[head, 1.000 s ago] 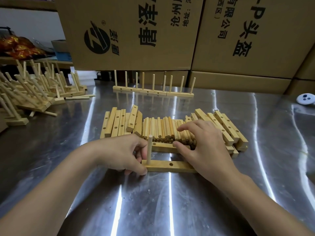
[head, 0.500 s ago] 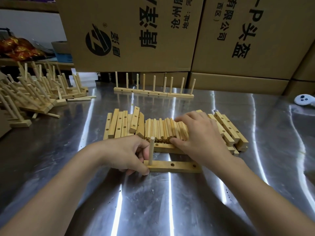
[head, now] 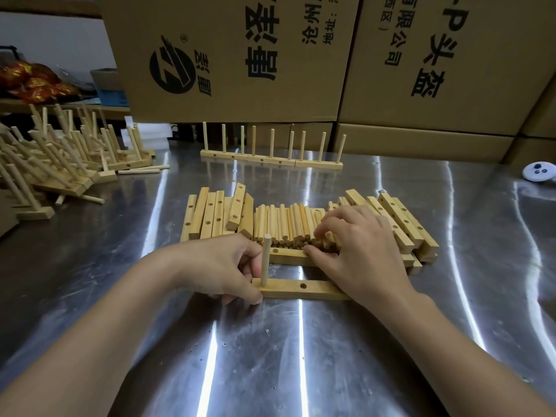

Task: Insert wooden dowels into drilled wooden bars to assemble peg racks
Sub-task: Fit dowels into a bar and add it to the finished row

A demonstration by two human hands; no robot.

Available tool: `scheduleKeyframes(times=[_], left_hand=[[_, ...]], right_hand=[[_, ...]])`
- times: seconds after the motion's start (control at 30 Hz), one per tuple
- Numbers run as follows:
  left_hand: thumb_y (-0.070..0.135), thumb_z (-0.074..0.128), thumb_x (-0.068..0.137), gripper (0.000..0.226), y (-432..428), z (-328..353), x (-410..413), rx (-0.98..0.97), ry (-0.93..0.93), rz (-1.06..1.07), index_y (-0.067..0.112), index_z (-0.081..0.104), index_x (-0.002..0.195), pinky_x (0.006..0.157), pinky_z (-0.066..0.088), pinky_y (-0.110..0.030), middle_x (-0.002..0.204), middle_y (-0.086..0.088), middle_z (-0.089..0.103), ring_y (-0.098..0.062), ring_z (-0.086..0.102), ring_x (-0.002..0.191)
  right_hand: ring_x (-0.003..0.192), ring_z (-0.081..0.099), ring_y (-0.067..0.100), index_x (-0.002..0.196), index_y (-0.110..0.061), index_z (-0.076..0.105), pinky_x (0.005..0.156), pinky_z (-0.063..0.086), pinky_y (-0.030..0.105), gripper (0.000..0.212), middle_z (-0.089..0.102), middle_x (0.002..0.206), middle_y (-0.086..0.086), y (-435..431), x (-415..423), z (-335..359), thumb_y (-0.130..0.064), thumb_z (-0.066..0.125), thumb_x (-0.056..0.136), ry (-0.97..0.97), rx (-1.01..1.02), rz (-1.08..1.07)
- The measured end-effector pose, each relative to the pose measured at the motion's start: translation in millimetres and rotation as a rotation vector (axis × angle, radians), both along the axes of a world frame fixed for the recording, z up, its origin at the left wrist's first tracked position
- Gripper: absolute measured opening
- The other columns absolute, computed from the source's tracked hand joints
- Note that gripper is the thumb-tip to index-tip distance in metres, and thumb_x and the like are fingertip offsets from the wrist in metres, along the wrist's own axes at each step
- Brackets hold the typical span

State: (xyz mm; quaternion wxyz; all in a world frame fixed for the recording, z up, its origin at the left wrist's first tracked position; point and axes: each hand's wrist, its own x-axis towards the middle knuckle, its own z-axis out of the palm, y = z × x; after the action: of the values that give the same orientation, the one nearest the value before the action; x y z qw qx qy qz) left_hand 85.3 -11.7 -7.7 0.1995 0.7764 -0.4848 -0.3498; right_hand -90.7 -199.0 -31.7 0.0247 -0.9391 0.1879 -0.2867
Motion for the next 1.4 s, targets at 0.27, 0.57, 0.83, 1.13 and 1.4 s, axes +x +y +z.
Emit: scheduleKeyframes(times=[0.27, 0.57, 0.83, 1.13, 1.4], left_hand=[[0.033, 0.091, 0.084, 0.034, 2.0, 4.2, -0.7, -0.026, 0.058, -0.015, 0.018, 0.068, 0.102, 0.052, 0.045, -0.029, 0.076, -0.005, 0.071, -0.017, 0.064, 0.059], [0.072, 0.075, 0.079, 0.050, 3.0, 27.2, -13.3, -0.674, 0.028, 0.216, 0.048, 0.068, 0.122, 0.084, 0.060, -0.037, 0.103, 0.009, 0.074, -0.012, 0.071, 0.094], [0.034, 0.084, 0.082, 0.027, -5.6, 26.9, -32.0, -1.008, 0.051, 0.282, 0.022, 0.081, 0.106, 0.088, 0.060, -0.028, 0.098, 0.005, 0.080, -0.016, 0.074, 0.099], [0.027, 0.086, 0.082, 0.027, -3.1, 24.1, -27.7, -0.996, 0.041, 0.300, 0.023, 0.080, 0.108, 0.082, 0.065, -0.041, 0.098, 0.003, 0.079, -0.019, 0.074, 0.100], [0.021, 0.086, 0.084, 0.025, -4.4, 21.1, -26.5, -0.986, 0.046, 0.283, 0.022, 0.080, 0.108, 0.081, 0.065, -0.052, 0.100, 0.002, 0.079, -0.021, 0.074, 0.100]], right_hand=[[0.101, 0.060, 0.012, 0.092, -0.024, 0.074, 0.092, 0.040, 0.033, 0.008, 0.070, 0.098, -0.011, 1.1, -6.5, 10.2, -0.032, 0.074, 0.094, -0.360, 0.026, -0.061], [0.094, 0.065, 0.037, 0.095, -0.019, 0.083, 0.082, 0.050, 0.056, 0.023, 0.075, 0.104, 0.018, -5.0, -22.8, 25.1, -0.038, 0.074, 0.084, -0.762, 1.106, 0.177], [0.093, 0.068, 0.011, 0.091, -0.022, 0.083, 0.078, 0.051, 0.016, 0.015, 0.079, 0.102, 0.003, 5.2, -18.3, 21.3, -0.033, 0.073, 0.087, -0.692, 1.078, 0.314], [0.093, 0.068, 0.023, 0.098, -0.022, 0.082, 0.082, 0.054, 0.028, 0.013, 0.076, 0.102, 0.012, 4.2, -19.7, 21.4, -0.025, 0.075, 0.087, -0.711, 1.080, 0.352], [0.091, 0.067, 0.016, 0.106, -0.022, 0.081, 0.077, 0.053, 0.023, 0.020, 0.074, 0.097, 0.007, 4.8, -19.9, 22.9, -0.024, 0.077, 0.087, -0.699, 1.156, 0.420]])
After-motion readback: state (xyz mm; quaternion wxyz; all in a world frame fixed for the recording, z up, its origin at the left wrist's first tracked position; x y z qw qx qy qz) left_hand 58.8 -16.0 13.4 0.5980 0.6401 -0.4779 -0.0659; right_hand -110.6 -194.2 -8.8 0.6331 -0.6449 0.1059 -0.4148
